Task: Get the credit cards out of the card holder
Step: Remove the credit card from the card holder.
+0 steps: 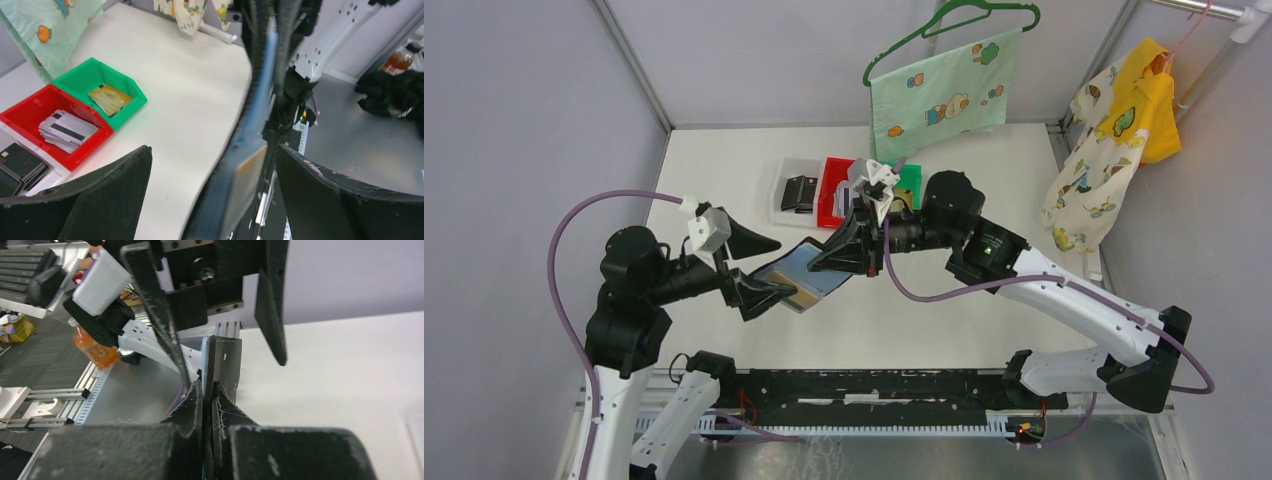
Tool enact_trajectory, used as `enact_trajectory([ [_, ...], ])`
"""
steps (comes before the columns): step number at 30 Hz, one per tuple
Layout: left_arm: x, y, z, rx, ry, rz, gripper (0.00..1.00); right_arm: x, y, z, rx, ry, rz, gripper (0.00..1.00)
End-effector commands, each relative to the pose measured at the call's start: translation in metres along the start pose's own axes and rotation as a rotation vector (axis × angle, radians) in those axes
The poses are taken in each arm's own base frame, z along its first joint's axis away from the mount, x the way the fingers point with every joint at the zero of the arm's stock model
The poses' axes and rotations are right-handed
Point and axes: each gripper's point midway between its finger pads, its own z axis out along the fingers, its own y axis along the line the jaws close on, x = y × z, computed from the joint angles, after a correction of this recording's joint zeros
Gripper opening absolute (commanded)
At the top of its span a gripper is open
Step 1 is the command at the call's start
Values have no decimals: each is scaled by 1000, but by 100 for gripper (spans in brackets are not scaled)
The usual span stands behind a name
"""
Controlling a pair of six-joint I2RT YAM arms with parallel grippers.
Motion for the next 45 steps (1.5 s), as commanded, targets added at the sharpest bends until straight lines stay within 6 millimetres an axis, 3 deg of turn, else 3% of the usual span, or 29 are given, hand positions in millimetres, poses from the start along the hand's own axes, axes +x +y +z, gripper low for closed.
enact_trajectory([
  [1,-55,-3,1,-21,-200,-63,98,-52,41,-16,-119,-180,-103,0],
  [10,-55,-44,-3,206,-164,-160,96,-69,45,-30,-68,-279,-144,0],
  [20,-53,-59,-9,277,-148,-126,90,-82,37,-41,5,-440,-98,0],
  [27,-45,-56,-8,259,-143,-130,85,-87,36,-53,41,-499,-98,0],
  [32,-46,-48,-4,228,-150,-141,75,-90,40,-58,35,-518,-92,0],
  [36,-54,-44,-3,209,-179,-157,62,-86,40,-57,26,-524,-74,0],
  [43,-57,-46,-3,219,-197,-170,34,-76,38,-58,14,-550,-36,0],
  [45,-57,-45,-3,214,-199,-167,17,-72,34,-58,25,-553,-25,0],
])
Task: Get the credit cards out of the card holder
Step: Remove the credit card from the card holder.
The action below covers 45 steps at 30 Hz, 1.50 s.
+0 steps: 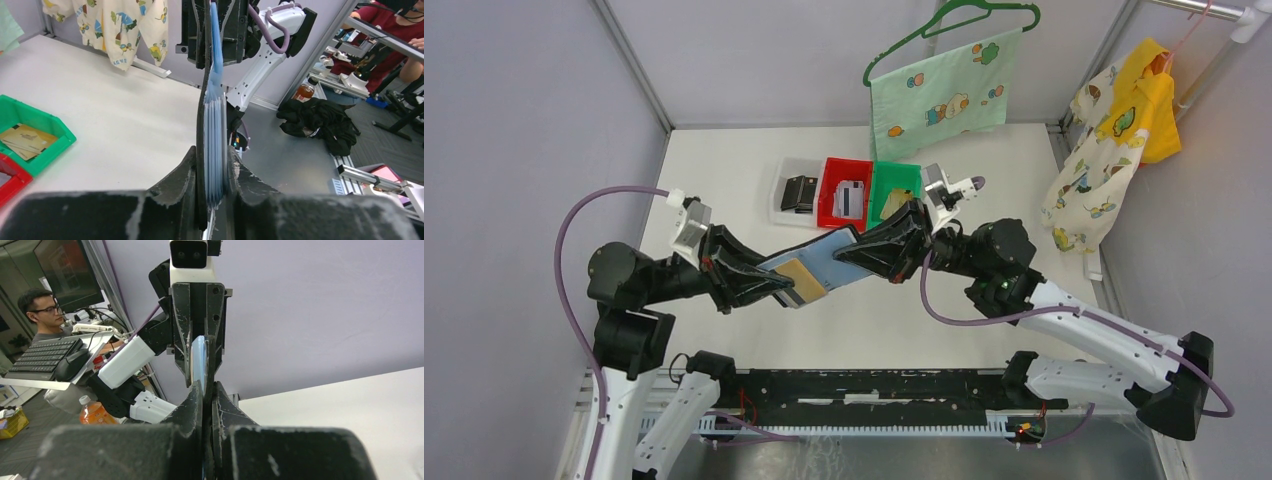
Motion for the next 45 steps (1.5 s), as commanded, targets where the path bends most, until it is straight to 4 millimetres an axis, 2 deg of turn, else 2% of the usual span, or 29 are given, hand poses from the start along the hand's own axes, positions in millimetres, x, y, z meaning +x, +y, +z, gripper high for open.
enact_trajectory([
  [1,-9,-4,0,-1,-28,9,11,-30,11,-5,-16,-129,-25,0],
  [2,-9,-2,0,-10,-23,14,6,-26,6,-5,5,-115,-27,3],
  [3,-9,-1,0,-19,-17,25,3,-24,2,-5,25,-103,-38,10],
  [4,-7,2,0,-29,-5,28,2,-19,-4,-5,47,-80,-54,19],
  [6,-2,6,-1,-34,32,60,2,-13,-13,-4,83,-22,-93,42],
  [8,5,9,-2,-26,77,105,2,-8,-20,-1,93,54,-131,55],
  [10,12,11,-4,-16,117,125,2,1,-17,5,44,146,-163,62],
  [13,19,14,-6,-13,160,154,2,14,-7,12,-56,277,-157,65],
  [15,22,15,-7,-10,175,173,2,20,-5,15,-91,328,-147,64],
  [20,24,17,-8,-8,195,204,2,31,-14,9,-56,380,-165,53],
  [22,25,18,-9,-8,201,213,2,33,-14,6,-59,392,-175,53],
  [25,25,18,-9,-5,207,222,2,35,-16,3,-47,426,-195,57],
  [28,25,17,-9,4,213,232,2,34,-22,2,-18,441,-214,55],
  [30,24,14,-9,20,211,231,2,32,-22,4,-17,438,-212,45],
  [32,24,10,-9,44,209,226,2,30,-17,7,-44,422,-198,14],
  [33,24,8,-8,53,208,227,3,27,-16,10,-48,404,-191,1],
  [35,23,8,-8,56,203,217,14,21,-11,14,-64,369,-174,0],
  [36,23,9,-8,51,203,208,27,18,-9,15,-69,349,-163,0],
  [38,26,9,-7,51,204,180,60,10,-4,18,-81,300,-158,0],
  [40,29,8,-7,62,191,150,78,5,1,17,-94,262,-156,0],
  [42,26,11,-3,35,148,87,84,2,7,17,-116,237,-148,0],
  [45,17,16,-3,-25,82,144,84,-3,10,16,-116,220,-143,0],
])
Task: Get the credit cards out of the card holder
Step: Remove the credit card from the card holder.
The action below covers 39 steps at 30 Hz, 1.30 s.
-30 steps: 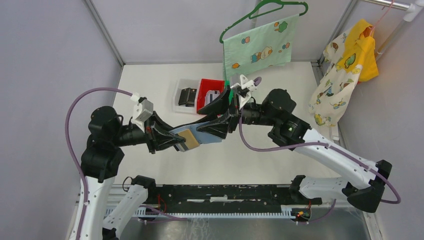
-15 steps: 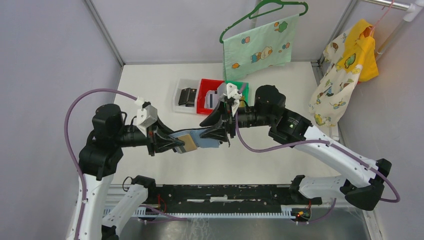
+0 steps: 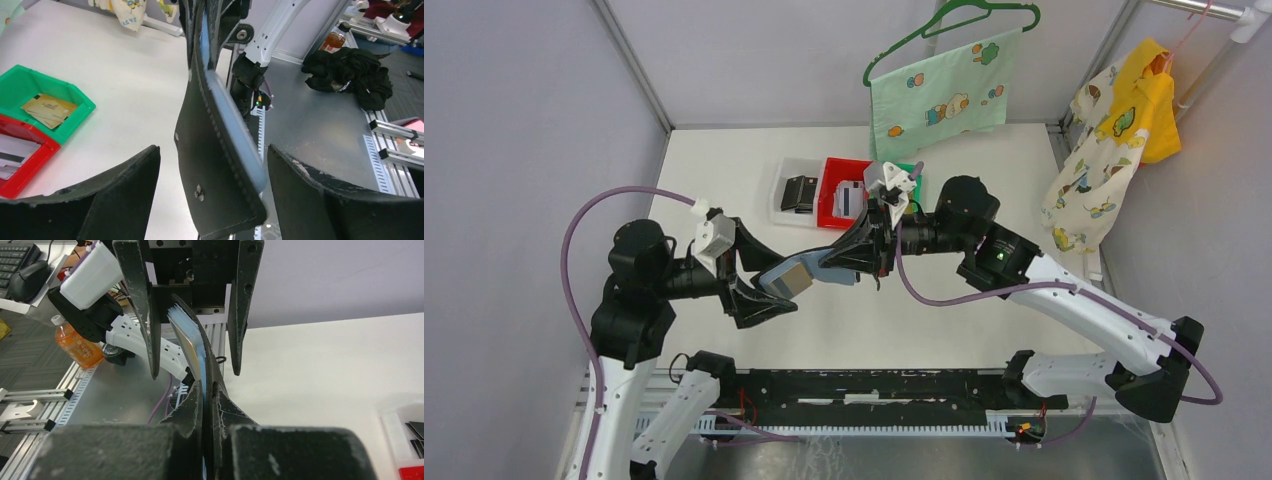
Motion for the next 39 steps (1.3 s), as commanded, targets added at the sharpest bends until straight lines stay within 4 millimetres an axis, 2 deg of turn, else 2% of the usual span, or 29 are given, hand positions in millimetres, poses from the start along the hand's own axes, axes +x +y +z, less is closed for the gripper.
enact_trajectory([
  [1,-26,2,-1,-61,-121,42,83,-52,25,-9,-62,-165,-75,0],
  [4,-29,6,-2,-105,-150,37,78,-55,27,-11,-64,-173,-75,0],
  [11,-30,-1,-6,-110,-161,85,54,-52,29,-14,-65,-173,-77,0],
  [17,-27,-5,-6,-97,-158,83,50,-51,33,-13,-91,-184,-68,0],
  [21,-21,-20,-6,-1,-109,104,50,-44,31,-12,-90,-170,-54,0],
  [30,-15,0,-5,-93,-94,101,30,-44,35,-14,-105,-183,-53,0],
  [31,-15,2,-6,-107,-97,101,30,-43,35,-14,-106,-184,-50,0],
  [34,-14,7,-6,-131,-102,101,48,-42,35,-16,-102,-189,-54,0],
  [35,-14,7,-6,-128,-101,99,48,-42,35,-16,-100,-191,-55,0],
  [36,-14,7,-5,-121,-99,97,45,-42,34,-15,-94,-192,-54,0],
  [39,-14,3,-4,-93,-95,92,28,-44,32,-14,-86,-192,-54,0],
])
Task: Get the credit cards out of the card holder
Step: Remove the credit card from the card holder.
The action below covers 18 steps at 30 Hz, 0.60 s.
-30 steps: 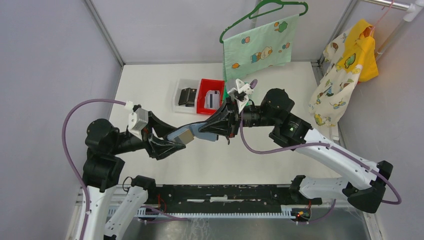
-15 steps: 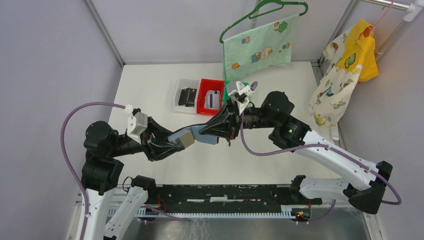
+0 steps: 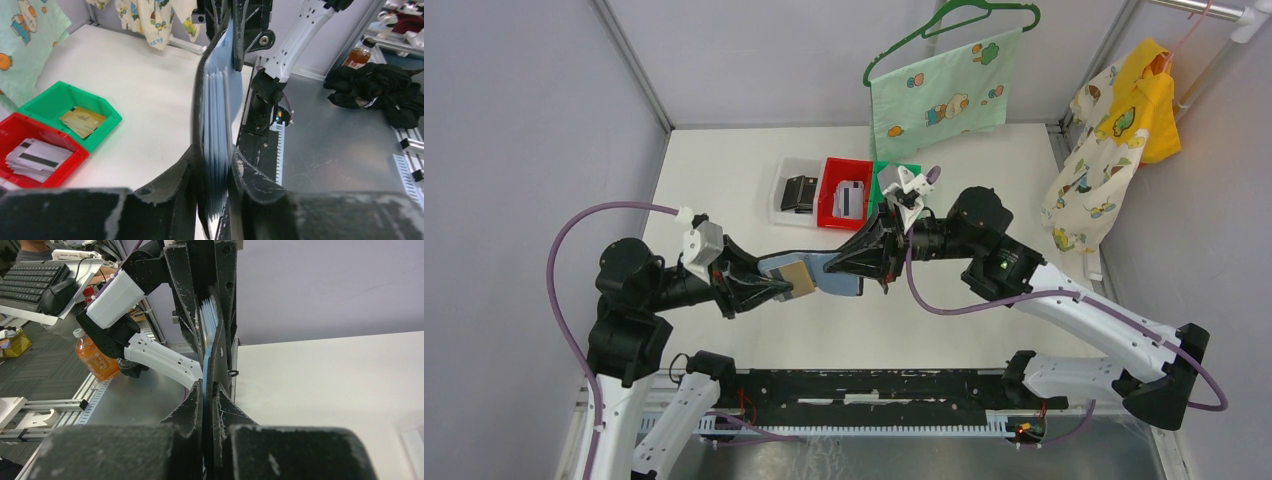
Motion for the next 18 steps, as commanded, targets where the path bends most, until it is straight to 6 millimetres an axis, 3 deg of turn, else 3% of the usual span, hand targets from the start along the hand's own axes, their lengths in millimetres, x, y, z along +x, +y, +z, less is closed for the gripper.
enact_trajectory([
  [1,-4,-3,1,27,-6,35,20,-37,17,-4,-39,-102,-88,0],
  [3,-5,-7,0,44,-7,40,6,-36,13,-6,-12,-95,-96,0],
  [7,-5,-17,0,110,9,14,3,-35,3,-10,44,-85,-106,1],
  [8,-5,-17,0,112,12,-3,3,-34,-3,-11,73,-74,-106,8],
  [11,-10,-3,3,45,16,-56,3,-38,-25,-15,183,-50,-97,55],
  [12,-11,3,5,14,17,-81,3,-47,-35,-18,239,-56,-100,62],
  [14,-13,18,8,-51,18,-165,4,-59,-48,-25,319,-53,-98,70],
  [18,-2,37,17,-93,65,-352,4,-90,-52,-36,397,-104,-121,77],
])
